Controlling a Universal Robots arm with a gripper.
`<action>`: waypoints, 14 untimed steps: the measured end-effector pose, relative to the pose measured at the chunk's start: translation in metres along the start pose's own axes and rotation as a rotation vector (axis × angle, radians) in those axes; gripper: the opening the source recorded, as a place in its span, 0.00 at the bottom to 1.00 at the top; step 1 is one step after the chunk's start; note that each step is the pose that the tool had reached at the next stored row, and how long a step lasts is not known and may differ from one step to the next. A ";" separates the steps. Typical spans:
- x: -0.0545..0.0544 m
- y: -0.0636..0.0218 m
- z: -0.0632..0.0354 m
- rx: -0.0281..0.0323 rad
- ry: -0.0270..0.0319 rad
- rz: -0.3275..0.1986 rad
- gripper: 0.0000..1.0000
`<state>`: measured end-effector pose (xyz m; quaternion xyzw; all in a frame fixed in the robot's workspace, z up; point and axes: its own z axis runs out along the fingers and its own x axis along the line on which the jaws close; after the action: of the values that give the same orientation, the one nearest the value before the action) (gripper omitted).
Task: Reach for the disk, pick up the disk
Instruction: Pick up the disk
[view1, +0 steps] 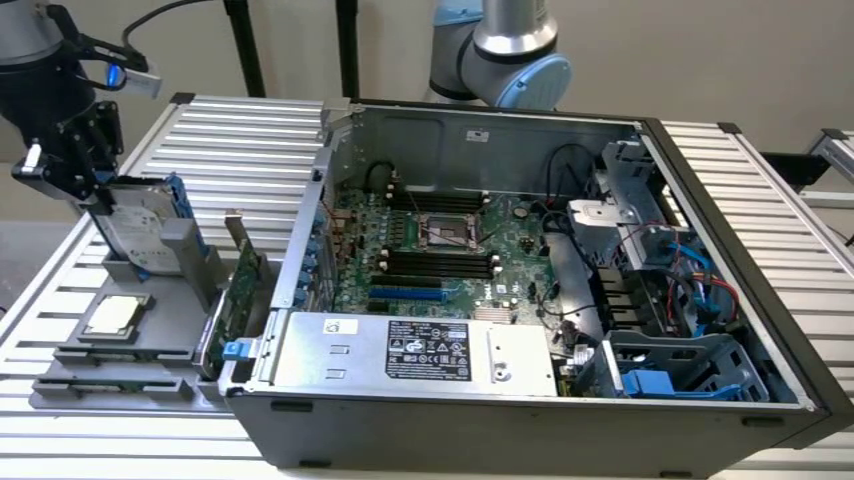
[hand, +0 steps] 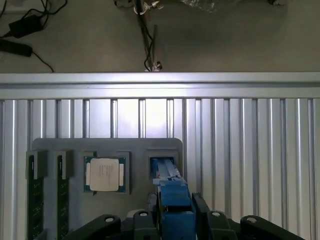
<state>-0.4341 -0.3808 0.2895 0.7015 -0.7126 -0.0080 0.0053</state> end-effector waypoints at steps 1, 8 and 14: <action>0.000 0.0000 0.0000 0.0001 0.0010 -0.001 0.42; 0.000 0.0001 0.0000 0.0001 0.0022 -0.002 0.33; 0.001 0.0020 0.0001 0.0001 0.0022 -0.002 0.33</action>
<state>-0.4361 -0.3814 0.2895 0.7022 -0.7119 -0.0072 0.0060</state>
